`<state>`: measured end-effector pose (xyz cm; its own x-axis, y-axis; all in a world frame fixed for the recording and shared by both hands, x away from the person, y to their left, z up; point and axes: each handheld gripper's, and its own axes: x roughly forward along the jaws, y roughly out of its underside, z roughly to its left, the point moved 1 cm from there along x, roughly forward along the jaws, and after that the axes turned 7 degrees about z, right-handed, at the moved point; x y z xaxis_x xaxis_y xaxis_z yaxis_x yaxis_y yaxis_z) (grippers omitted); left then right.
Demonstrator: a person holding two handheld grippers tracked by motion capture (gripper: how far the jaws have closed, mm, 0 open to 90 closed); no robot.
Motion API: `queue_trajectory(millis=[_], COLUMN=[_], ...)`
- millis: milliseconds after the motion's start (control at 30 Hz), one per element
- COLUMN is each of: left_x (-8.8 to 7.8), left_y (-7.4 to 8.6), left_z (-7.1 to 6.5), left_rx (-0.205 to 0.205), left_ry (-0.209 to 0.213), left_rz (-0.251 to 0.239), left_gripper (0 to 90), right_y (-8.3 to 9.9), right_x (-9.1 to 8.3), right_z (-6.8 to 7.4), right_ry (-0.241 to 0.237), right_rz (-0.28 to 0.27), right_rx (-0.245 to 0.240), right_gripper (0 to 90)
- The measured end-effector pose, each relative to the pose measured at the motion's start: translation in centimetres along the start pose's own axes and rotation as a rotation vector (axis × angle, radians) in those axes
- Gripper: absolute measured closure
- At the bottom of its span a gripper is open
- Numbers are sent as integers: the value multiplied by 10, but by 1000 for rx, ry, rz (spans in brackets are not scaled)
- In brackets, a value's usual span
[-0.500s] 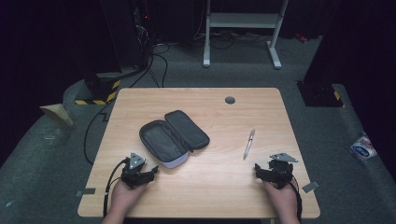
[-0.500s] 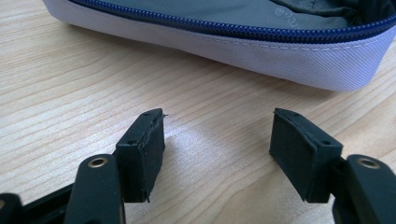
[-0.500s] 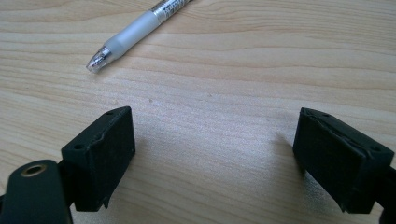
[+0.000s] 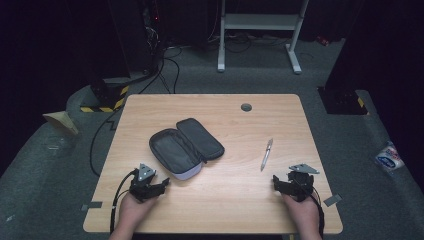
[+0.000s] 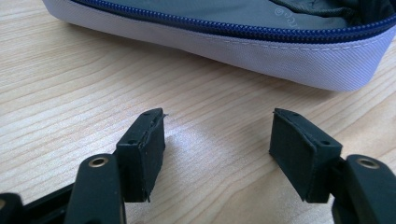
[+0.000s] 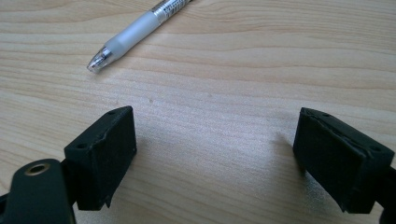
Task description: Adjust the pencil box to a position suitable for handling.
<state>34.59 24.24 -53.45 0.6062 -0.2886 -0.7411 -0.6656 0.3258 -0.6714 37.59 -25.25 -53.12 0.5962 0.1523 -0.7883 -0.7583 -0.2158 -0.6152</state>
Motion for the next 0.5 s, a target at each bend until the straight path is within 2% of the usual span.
queue_trajectory(millis=[500], left_x=[0], left_y=[0], left_z=[0], left_rx=[0], left_ry=[-2], left_rz=[0], left_gripper=[365], right_y=[2], right_x=[-1], right_z=[1], right_ry=[-3], right_rz=[0], right_rx=[1], right_gripper=[129])
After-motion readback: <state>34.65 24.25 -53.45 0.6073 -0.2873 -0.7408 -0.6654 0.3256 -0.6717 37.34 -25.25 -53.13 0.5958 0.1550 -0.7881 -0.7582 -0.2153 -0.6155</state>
